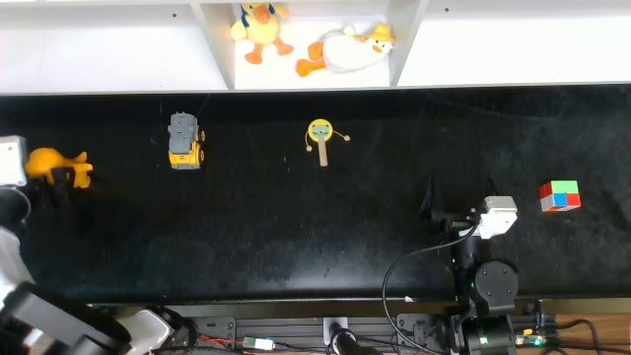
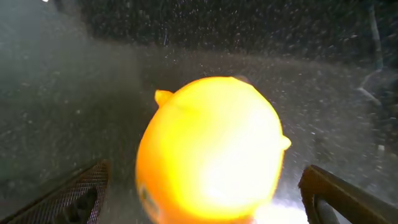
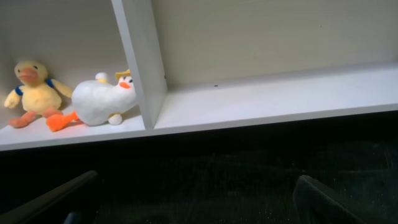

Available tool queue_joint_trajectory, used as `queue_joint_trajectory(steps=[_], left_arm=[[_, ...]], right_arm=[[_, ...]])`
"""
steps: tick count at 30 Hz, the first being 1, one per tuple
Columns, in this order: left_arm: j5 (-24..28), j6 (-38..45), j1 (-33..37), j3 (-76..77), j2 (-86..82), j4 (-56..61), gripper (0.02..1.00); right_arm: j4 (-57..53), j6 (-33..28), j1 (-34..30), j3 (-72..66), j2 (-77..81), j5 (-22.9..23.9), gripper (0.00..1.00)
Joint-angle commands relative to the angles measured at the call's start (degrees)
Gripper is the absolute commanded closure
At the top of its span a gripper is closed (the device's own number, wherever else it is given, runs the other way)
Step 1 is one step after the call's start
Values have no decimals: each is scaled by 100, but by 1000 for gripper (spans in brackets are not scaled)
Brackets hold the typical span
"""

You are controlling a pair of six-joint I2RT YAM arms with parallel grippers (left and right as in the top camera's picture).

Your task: Store Toys

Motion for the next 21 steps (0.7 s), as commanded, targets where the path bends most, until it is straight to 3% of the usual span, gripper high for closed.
queue_joint_trajectory(steps=[1, 2, 7, 15, 21], left_arm=[[-356, 85, -129, 122, 269, 190, 290], [-354, 85, -138, 122, 282, 212, 408], [-328, 81, -142, 122, 267, 334, 676], [-114, -844, -221, 122, -503, 426, 766], [-127, -2100, -953, 125, -863, 1191, 761]], right_arm=[[28, 26, 22, -76, -52, 24, 5], [28, 26, 22, -76, -52, 22, 5], [28, 26, 22, -76, -52, 24, 5], [28, 26, 22, -76, -52, 22, 5], [28, 26, 22, -76, -52, 24, 7]])
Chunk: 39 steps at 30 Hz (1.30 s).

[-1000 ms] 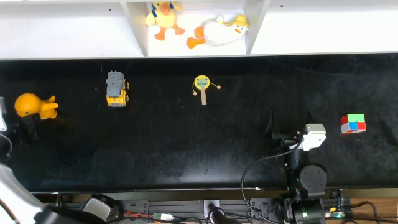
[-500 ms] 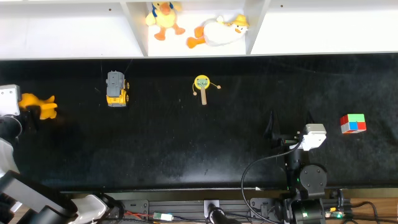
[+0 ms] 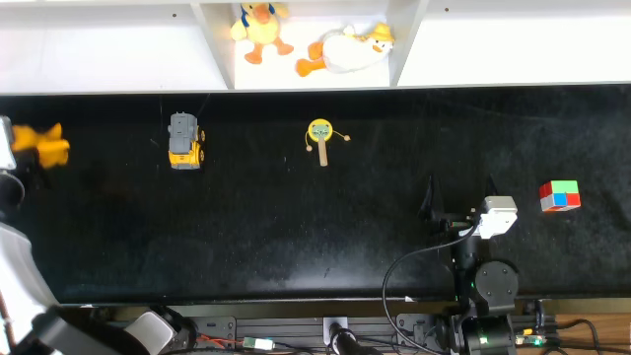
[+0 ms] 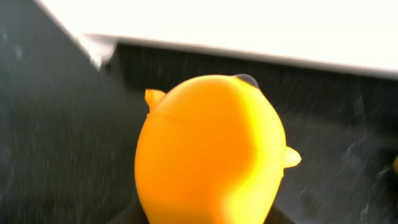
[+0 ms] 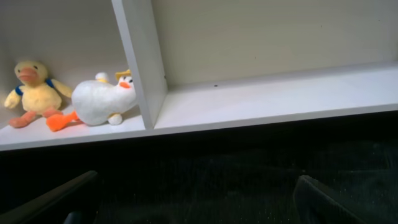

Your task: Store Toys

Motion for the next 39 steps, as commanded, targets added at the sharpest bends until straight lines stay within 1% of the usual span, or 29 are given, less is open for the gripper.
queue_joint_trajectory(steps=[1, 5, 8, 12, 15, 18, 22, 27, 30, 34, 39], left_arm=[[55, -1233, -656, 118, -162, 638, 761], [-463, -1910, -1226, 136, 63, 1528, 741], [-568, -2085, -1438, 334, 365, 1714, 741], [-588, -2092, -1672, 1093, 1130, 1528, 741], [-745, -2090, -1775, 1569, 1515, 1268, 741], [-999, -2229, -1812, 1602, 1523, 1224, 741], [-1193, -2354, -1812, 1611, 1521, 968, 739], [-1587, -2363, -1873, 1615, 1521, 601, 741], [-1744, -2363, -1947, 1617, 1523, 619, 739], [-1749, -2361, -2070, 1661, 1534, 688, 739], [-2124, -2361, -2225, 2135, 1534, 120, 750]], right_arm=[[28, 26, 22, -76, -52, 24, 5], [28, 26, 22, -76, -52, 24, 7], [28, 26, 22, -76, -52, 24, 5], [28, 26, 22, -76, -52, 24, 7], [28, 26, 22, -76, -52, 24, 7], [28, 26, 22, -76, -52, 22, 7], [28, 26, 22, -76, -52, 24, 5], [28, 26, 22, -76, -52, 24, 5], [28, 26, 22, -76, -52, 24, 5], [28, 26, 22, -76, -52, 22, 7], [28, 26, 22, -76, -52, 24, 7]])
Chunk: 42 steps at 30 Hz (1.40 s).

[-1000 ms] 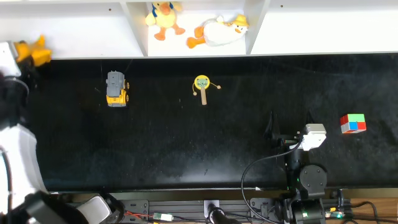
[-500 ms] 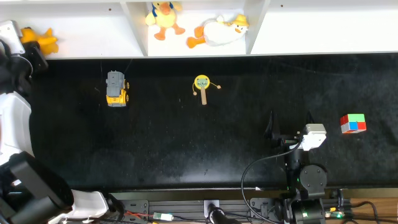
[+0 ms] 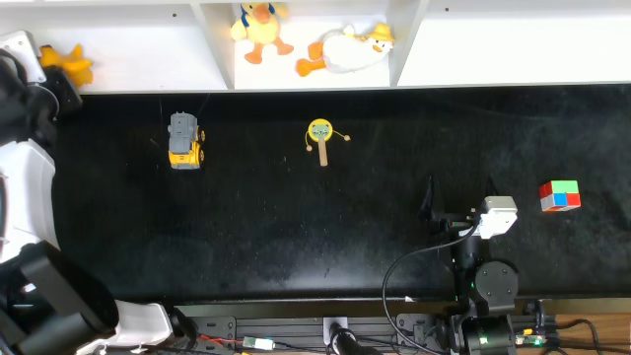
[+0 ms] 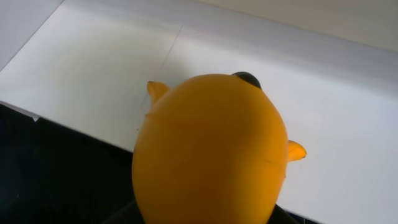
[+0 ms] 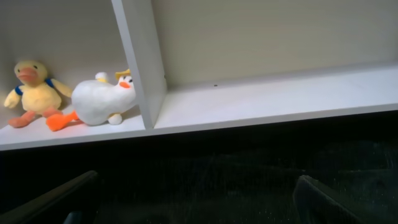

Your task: Store Toys

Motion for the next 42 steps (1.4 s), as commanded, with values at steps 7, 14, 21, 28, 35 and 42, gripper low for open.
queue_joint_trajectory(steps=[7, 14, 21, 28, 35, 42], left_arm=[[-431, -57, -103, 933, -42, -1047, 759], [-431, -57, -105, 933, -31, -1036, 766], [-341, -85, -116, 933, 212, -752, 763], [-203, -190, -118, 933, 529, -614, 759], [-31, -334, -120, 933, 807, -321, 739], [24, -356, -120, 933, 857, -286, 726]], right_arm=[[26, 26, 22, -76, -52, 26, 5], [26, 26, 22, -76, -52, 26, 5], [26, 26, 22, -76, -52, 24, 5], [26, 26, 22, -76, -52, 26, 5], [26, 26, 22, -76, -52, 24, 7], [26, 26, 22, -76, -52, 24, 5]])
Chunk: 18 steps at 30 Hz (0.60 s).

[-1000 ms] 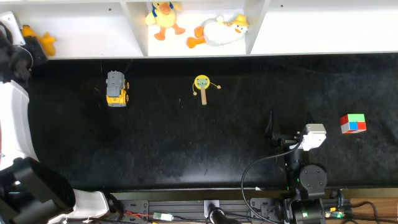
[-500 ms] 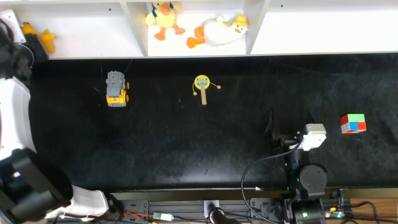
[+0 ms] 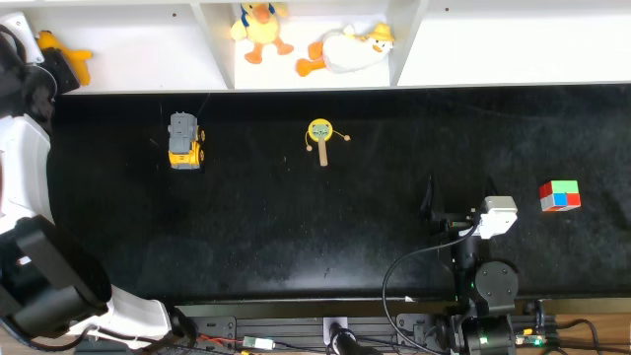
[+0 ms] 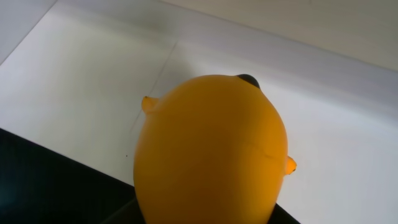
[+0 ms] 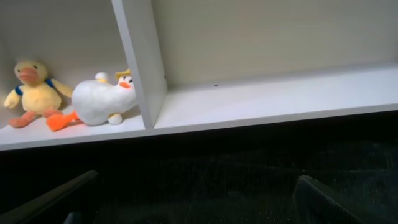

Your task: Store Toys

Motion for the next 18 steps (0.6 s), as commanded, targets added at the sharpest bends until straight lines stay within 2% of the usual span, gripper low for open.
queue_joint_trajectory(steps=[1, 2, 3, 4, 18], left_arm=[[120, -122, 0, 72, 173, 13, 689], [120, -125, 0, 72, 173, 26, 621], [125, -127, -2, 72, 173, 55, 237], [125, -125, -2, 72, 170, 61, 38], [125, -125, 0, 72, -59, 7, 20]], right_arm=[[31, 26, 22, -76, -52, 22, 7], [31, 26, 22, -76, -52, 22, 5], [31, 26, 22, -76, -52, 20, 7], [31, 26, 22, -76, -52, 22, 5], [31, 26, 22, -76, -52, 22, 7]])
